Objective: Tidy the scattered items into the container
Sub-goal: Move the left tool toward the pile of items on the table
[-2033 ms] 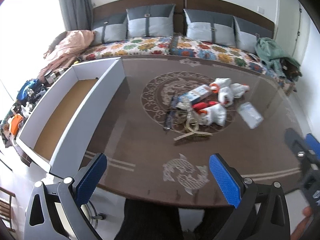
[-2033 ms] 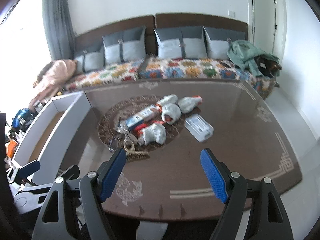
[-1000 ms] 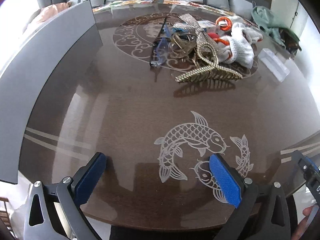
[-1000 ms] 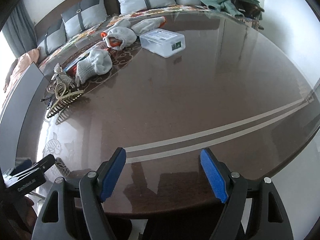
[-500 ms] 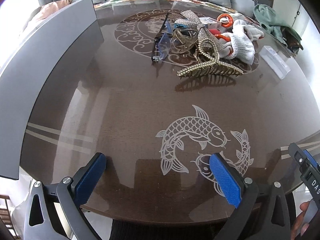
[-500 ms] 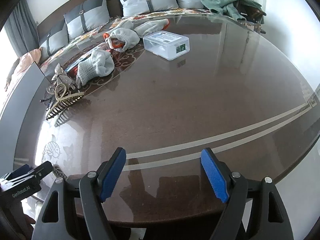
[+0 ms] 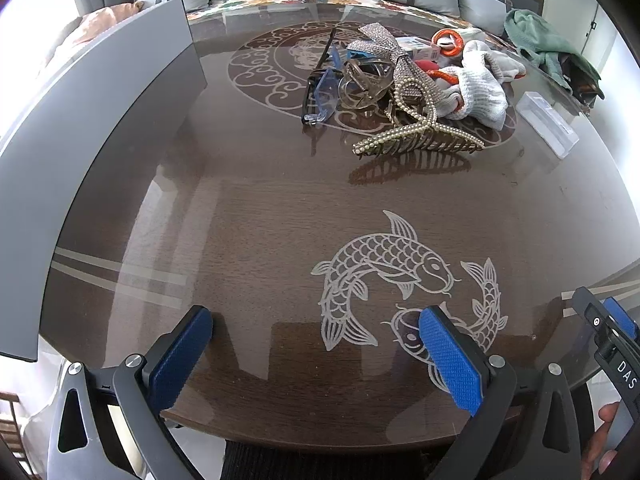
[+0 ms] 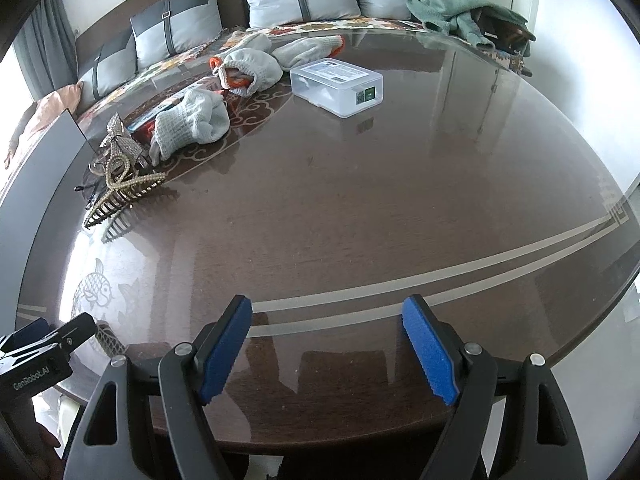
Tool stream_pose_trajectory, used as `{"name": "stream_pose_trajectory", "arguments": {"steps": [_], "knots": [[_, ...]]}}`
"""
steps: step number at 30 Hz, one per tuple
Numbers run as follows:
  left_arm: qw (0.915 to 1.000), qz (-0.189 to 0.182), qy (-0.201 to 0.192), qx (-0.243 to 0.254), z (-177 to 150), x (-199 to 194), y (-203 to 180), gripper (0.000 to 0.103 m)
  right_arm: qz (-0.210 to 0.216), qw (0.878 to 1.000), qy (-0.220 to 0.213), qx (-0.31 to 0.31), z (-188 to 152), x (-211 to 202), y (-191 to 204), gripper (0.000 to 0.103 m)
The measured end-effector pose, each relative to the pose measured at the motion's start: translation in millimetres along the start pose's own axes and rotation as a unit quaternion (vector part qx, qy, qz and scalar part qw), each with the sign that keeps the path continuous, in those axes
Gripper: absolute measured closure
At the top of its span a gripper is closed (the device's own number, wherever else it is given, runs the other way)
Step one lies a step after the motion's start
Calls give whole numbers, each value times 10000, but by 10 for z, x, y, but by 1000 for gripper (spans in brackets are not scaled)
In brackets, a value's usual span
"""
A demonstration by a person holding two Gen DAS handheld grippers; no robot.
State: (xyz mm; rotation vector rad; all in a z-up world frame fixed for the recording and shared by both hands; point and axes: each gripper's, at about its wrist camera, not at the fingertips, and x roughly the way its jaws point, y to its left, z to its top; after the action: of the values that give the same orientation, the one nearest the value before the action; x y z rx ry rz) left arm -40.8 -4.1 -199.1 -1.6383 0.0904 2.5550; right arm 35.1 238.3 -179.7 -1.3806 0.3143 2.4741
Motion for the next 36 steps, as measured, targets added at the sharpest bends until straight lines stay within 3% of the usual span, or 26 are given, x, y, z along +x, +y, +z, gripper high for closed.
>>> {"name": "stream_pose_trajectory", "arguments": {"steps": [11, 36], "knots": [[10000, -25, -22, 28, -4, -3, 4, 0, -198, 9997, 19, -138, -13, 21, 59, 23], [10000, -22, -6, 24, -6, 1, 0, 0, -216, 9996, -2, -161, -26, 25, 76, 23]]}}
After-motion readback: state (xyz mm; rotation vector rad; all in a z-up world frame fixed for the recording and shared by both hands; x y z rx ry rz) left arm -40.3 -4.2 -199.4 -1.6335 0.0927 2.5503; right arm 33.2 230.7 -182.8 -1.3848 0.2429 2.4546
